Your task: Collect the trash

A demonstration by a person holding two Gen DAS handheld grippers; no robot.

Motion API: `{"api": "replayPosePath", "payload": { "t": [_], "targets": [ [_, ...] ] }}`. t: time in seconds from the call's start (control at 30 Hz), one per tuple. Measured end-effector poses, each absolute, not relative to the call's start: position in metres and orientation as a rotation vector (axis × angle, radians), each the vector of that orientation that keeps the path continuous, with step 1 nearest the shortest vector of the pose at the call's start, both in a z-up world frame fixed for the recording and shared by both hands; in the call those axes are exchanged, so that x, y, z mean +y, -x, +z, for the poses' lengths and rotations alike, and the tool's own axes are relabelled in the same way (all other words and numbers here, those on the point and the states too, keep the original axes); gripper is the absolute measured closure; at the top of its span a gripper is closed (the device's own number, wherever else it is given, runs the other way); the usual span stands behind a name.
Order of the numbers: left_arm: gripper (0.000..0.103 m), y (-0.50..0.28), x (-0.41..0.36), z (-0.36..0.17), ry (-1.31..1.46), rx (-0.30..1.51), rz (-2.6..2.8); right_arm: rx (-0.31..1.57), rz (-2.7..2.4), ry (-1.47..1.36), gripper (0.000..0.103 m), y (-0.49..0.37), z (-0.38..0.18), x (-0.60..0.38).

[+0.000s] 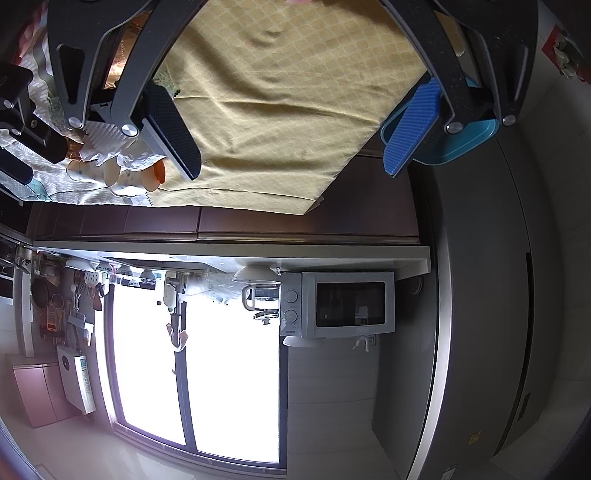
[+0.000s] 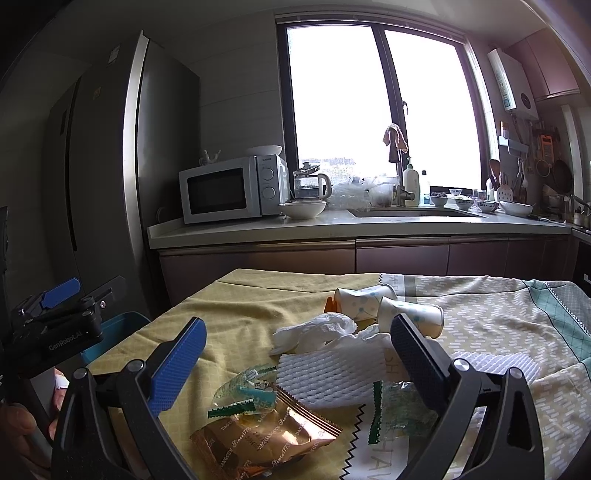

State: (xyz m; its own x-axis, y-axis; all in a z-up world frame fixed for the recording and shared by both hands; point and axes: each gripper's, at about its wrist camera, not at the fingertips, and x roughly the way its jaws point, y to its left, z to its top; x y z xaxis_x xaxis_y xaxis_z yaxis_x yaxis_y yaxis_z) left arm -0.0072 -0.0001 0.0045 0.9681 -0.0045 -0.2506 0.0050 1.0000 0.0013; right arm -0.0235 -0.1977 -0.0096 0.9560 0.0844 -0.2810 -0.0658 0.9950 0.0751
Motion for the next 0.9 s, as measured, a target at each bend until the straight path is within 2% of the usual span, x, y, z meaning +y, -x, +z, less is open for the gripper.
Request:
{"api": "replayPosePath", "payload": {
  "t": [0.9],
  "targets": [
    [0.006, 0.0078, -0.0009, 0.0033, 0.000, 0.253, -0.007, 0.289, 0.085, -0.073, 0.006, 0.0236, -0.0114, -0.1996]
  ]
}}
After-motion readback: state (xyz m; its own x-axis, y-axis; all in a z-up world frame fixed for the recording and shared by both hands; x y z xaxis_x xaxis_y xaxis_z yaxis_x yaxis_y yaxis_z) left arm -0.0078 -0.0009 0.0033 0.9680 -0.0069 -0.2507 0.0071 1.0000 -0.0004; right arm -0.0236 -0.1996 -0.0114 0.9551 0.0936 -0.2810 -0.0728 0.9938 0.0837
